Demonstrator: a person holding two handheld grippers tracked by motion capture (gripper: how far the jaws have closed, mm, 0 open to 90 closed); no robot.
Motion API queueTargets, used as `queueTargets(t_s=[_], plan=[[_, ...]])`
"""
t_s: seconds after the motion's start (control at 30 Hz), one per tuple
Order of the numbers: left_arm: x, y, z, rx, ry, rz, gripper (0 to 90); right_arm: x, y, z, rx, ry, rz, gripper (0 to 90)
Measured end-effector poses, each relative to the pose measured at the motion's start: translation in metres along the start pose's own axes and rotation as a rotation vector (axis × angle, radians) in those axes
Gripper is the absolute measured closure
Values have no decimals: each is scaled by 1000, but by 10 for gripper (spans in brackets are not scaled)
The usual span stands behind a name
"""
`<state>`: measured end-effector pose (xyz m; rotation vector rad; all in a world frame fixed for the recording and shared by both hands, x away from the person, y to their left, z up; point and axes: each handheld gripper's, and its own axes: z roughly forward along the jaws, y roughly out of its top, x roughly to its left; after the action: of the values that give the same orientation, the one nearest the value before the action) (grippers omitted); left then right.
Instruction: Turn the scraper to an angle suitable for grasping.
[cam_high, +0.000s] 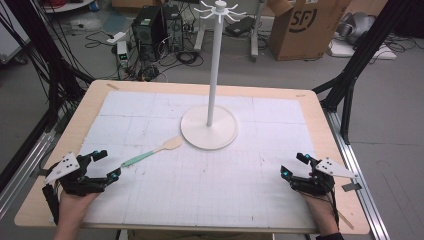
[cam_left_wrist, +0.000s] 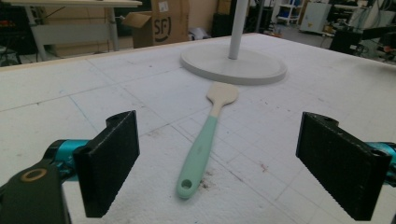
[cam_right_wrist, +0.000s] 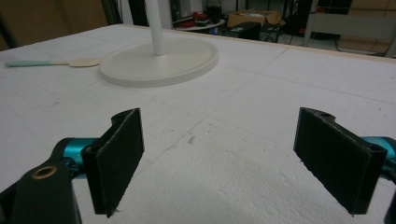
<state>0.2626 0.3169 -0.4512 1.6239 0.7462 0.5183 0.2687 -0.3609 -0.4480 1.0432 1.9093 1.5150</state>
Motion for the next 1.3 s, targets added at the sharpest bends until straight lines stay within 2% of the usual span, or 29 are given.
queueTargets(t_s=[0.17, 0.33, 0.5, 0.57, 0.67, 0.73, 0.87, 0.97, 1.03, 1.07, 1.1, 1.17, 1.2, 1.3], plan=[[-1, 1, 1, 15, -2, 6, 141, 0, 0, 0, -1, -4, -11, 151], [1, 1, 2, 19, -3, -11, 146, 0, 0, 0, -1, -9, -13, 151], [-1, 2, 3, 29, -2, 5, 166, 0, 0, 0, 0, -4, -12, 152], [0, 2, 4, 40, 2, -2, 166, 0, 0, 1, -1, -3, -18, 151], [0, 5, 8, 36, -11, -23, 173, 0, 0, 1, 1, -4, -16, 152], [0, 9, 12, 43, -27, -16, 180, 0, 0, 1, 2, -3, -16, 152], [-2, 20, 28, 77, -32, 23, 177, 0, 0, 1, 3, -6, -13, 152], [-3, 26, 45, 105, -47, 23, 179, -1, 0, 1, 5, -5, -11, 153], [-2, 31, 58, 143, -63, 15, 179, -1, 0, 1, 7, -4, -11, 154], [-2, 35, 70, 163, -74, 13, 178, -1, 0, 1, 9, -5, -7, 154], [-2, 35, 70, 163, -74, 13, 177, -1, 0, 1, 10, -6, -4, 154], [-2, 38, 80, 178, -86, 21, 177, -1, 0, 1, 9, -6, -2, 154], [-3, 40, 91, 191, -99, 30, 178, -1, 0, 1, 9, -5, 0, 154], [-3, 40, 100, 189, -110, 29, 200, -1, 0, 1, 9, -5, -2, 155]])
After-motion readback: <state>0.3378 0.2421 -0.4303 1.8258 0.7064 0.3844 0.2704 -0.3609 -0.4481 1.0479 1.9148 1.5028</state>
